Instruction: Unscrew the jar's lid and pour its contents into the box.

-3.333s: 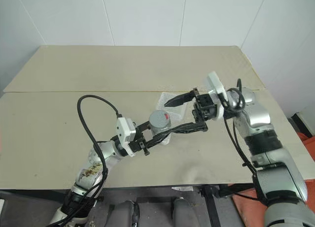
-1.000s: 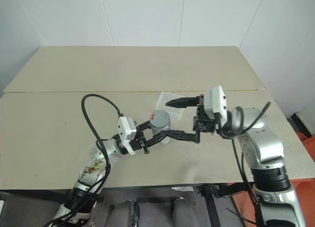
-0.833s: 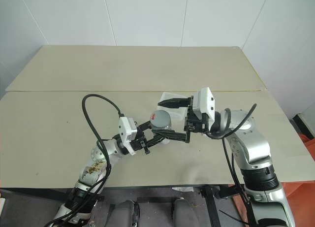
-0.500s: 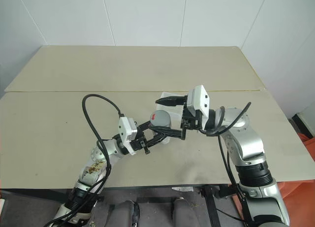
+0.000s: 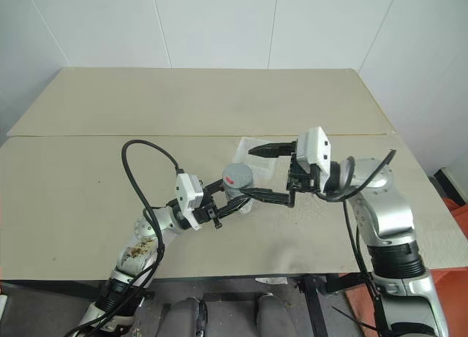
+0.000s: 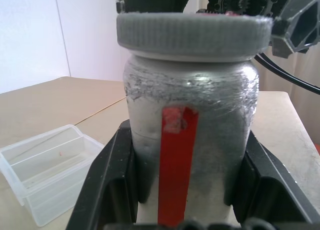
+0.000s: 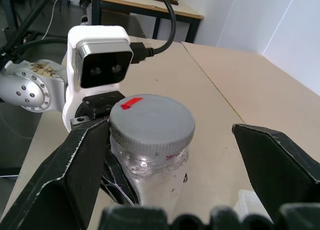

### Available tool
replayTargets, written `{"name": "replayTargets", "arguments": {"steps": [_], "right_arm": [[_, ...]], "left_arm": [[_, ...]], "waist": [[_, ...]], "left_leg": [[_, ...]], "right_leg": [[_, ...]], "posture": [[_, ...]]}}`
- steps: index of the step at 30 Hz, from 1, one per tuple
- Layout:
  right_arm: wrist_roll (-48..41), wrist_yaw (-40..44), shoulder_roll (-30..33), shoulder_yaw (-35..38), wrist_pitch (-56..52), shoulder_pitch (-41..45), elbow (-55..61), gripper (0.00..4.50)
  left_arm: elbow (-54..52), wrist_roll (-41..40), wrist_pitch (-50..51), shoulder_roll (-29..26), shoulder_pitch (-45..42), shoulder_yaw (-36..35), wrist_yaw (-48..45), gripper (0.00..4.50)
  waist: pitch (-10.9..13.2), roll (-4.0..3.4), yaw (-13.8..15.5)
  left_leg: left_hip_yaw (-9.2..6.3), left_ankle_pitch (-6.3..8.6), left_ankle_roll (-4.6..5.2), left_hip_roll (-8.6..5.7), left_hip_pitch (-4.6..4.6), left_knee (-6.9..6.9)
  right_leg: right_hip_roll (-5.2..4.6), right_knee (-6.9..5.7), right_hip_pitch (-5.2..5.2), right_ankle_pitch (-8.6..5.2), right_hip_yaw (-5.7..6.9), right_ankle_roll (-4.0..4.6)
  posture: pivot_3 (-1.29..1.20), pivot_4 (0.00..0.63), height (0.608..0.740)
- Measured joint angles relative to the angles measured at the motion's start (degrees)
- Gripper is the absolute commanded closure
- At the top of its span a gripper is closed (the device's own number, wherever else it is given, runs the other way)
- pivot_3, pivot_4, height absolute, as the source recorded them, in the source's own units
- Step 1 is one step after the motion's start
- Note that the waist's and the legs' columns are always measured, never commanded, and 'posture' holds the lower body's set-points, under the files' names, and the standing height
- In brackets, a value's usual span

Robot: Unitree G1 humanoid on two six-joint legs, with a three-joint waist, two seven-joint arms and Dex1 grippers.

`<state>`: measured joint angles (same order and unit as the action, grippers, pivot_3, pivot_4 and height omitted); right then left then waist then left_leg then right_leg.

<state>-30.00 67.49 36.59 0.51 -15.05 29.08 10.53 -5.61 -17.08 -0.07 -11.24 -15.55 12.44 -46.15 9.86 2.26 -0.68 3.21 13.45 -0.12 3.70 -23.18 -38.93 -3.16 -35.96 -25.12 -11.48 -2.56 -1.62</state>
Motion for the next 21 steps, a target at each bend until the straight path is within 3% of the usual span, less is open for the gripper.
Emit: {"name": "replayTargets", "arguments": {"steps": [10,21], "right_arm": [[-2.81,2.33,1.14,0.32,-0.95,-0.6,0.77,0.02],[-2.24,0.76,-2.36,-3.5,-2.34,1.87,0.1,0.02]], "left_arm": [[0.0,0.0,-0.03,0.09,0.0,0.04,-0.84,2.57],[0.01,0.04,-0.5,0.03,0.0,0.05,-0.97,2.57]], "waist": [[0.0,0.0,-0.08],[0.0,0.0,-0.08]], "left_leg": [[-0.01,0.0,0.0,0.0,0.01,-0.01],[0.0,0.0,0.0,0.0,0.01,-0.02]], "right_leg": [[0.01,-0.02,0.0,0.0,0.0,-0.01],[0.0,-0.02,0.0,0.0,0.0,-0.01]], "posture": [[0.0,0.15,0.74],[0.0,0.15,0.74]]}}
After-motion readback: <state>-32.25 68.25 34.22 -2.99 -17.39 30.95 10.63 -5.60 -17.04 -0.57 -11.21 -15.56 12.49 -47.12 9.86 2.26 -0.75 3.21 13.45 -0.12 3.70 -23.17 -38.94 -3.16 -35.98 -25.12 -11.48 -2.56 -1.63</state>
